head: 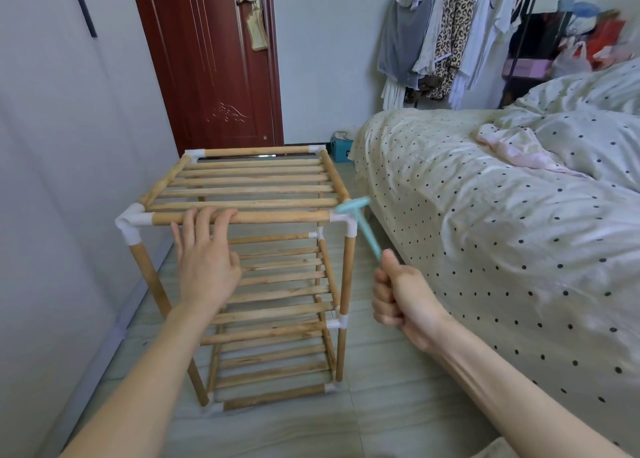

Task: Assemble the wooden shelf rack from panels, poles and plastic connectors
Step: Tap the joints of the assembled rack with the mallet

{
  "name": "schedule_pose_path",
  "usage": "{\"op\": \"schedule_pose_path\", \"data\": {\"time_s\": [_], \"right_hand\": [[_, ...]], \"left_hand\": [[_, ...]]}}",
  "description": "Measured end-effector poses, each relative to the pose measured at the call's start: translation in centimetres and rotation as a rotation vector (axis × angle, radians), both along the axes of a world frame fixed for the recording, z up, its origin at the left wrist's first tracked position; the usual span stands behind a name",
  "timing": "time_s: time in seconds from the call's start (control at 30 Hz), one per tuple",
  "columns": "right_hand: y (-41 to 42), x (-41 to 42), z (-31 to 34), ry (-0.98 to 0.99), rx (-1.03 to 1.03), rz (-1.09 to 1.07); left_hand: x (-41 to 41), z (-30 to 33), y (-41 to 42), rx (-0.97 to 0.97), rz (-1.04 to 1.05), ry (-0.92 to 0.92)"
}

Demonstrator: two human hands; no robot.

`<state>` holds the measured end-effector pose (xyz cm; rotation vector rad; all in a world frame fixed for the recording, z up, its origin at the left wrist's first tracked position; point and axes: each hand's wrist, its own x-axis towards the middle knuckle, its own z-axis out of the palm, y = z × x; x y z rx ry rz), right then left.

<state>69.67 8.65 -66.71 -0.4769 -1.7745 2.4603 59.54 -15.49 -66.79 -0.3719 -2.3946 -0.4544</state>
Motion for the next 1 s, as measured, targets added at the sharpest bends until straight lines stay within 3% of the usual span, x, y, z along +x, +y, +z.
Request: {"op": "schedule_pose_path", "data": {"time_s": [0.13,0.27,0.4,0.47,0.53,0.57,0.67,0.73,0.83,1.0], "right_hand": [[1.6,-0.3,1.3,0.103,-0.325,-0.372],[0.6,-0.2,0.3,-0.102,-0.213,-0.061],[1.7,-0.5,1.9,0.092,-0.372,-0.401],[1.3,-0.3,1.3,0.032,-0.4,-0.298],[0.0,-0.1,0.5,-0.102,-0.29,-0.045],[-0.4,-0.3,0.4,-0.093,-0.271,-0.03],[0.4,-1.0,1.5,0.044,-0.35,-0.338],[1.0,-1.1,1.2,0.038,-0.366,-0.371],[0.2,-1.0,0.3,-0.11,-0.183,0.0],[1.3,-1.1,1.6,0.014,-0.247,-0.387]], "left_hand": [[0.1,0.1,0.0,-0.013,0.0,0.0],[0.1,-0.1,-0.1,-0.02,0.002,0.007],[0.1,0.0,0.2,-0.01,0.011,-0.004],[0.1,-0.1,0.4,-0.012,0.021,-0.002],[0.1,-0.2,0.4,-0.008,0.03,-0.001],[0.1,-0.2,0.5,-0.002,0.032,0.001],[0.0,-0.1,0.7,0.009,0.034,-0.004],[0.1,-0.2,0.8,0.011,0.039,-0.006],[0.1,-0.4,0.7,0.003,0.032,-0.005],[0.1,-0.4,0.7,0.01,0.023,-0.007]]}}
